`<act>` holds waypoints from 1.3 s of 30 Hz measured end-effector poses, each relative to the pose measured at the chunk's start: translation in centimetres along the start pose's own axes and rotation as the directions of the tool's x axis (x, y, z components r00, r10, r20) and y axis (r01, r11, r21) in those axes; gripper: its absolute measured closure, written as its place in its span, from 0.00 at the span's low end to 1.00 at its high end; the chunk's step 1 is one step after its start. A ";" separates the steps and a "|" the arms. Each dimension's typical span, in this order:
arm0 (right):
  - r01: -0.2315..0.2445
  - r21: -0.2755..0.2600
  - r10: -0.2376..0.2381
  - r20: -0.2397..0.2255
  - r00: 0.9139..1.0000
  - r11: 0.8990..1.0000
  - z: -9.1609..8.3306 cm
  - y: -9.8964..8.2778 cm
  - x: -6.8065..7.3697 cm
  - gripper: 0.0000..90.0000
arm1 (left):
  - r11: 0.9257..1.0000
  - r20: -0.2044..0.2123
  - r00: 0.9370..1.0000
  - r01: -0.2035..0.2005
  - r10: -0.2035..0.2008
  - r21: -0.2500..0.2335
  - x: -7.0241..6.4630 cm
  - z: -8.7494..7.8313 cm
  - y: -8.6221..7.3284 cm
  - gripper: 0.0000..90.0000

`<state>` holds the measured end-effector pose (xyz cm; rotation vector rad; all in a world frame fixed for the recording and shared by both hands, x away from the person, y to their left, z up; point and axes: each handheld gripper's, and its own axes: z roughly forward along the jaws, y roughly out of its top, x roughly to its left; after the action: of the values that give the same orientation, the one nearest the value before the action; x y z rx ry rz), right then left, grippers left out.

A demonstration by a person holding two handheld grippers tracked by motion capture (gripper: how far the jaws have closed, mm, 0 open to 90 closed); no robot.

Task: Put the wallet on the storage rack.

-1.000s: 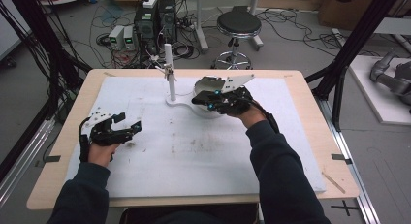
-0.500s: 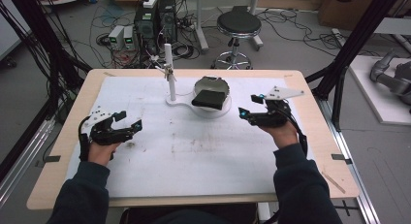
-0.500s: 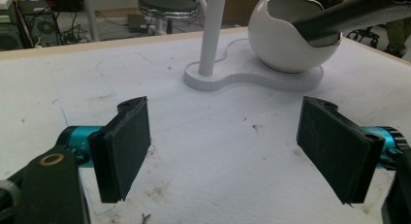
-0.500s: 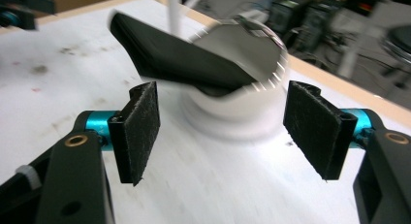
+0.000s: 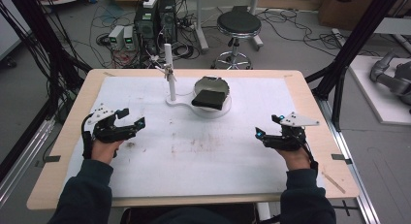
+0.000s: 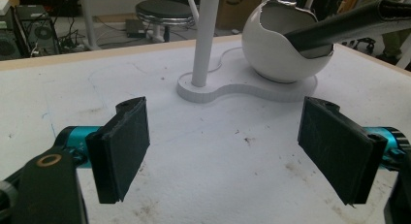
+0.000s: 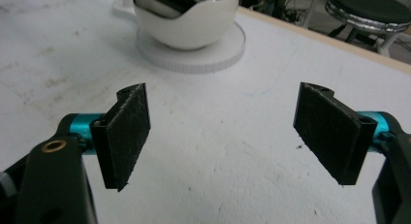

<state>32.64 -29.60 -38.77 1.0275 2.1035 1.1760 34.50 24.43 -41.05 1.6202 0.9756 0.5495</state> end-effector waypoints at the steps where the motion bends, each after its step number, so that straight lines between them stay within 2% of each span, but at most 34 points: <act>1: 0.006 0.007 -0.006 0.002 1.000 1.000 0.0 0.0 0.0 0.24 | 1.000 0.001 1.000 -0.004 0.004 0.001 0.0 0.0 0.0 0.21; 16: -0.013 0.001 0.013 0.047 0.999 1.000 -0.4 -0.6 -0.3 0.24 | 1.000 0.013 1.000 -0.016 0.016 -0.012 -0.5 -0.6 -0.3 0.21; 39: -0.022 0.015 0.021 0.051 0.998 1.000 0.0 -1.2 -0.6 0.24 | 1.000 0.011 1.000 -0.018 0.018 -0.001 -0.4 -0.4 -0.4 0.21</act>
<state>32.57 -30.48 -39.73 1.0781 2.0704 1.1337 33.88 24.38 -41.25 1.6304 0.9535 0.5530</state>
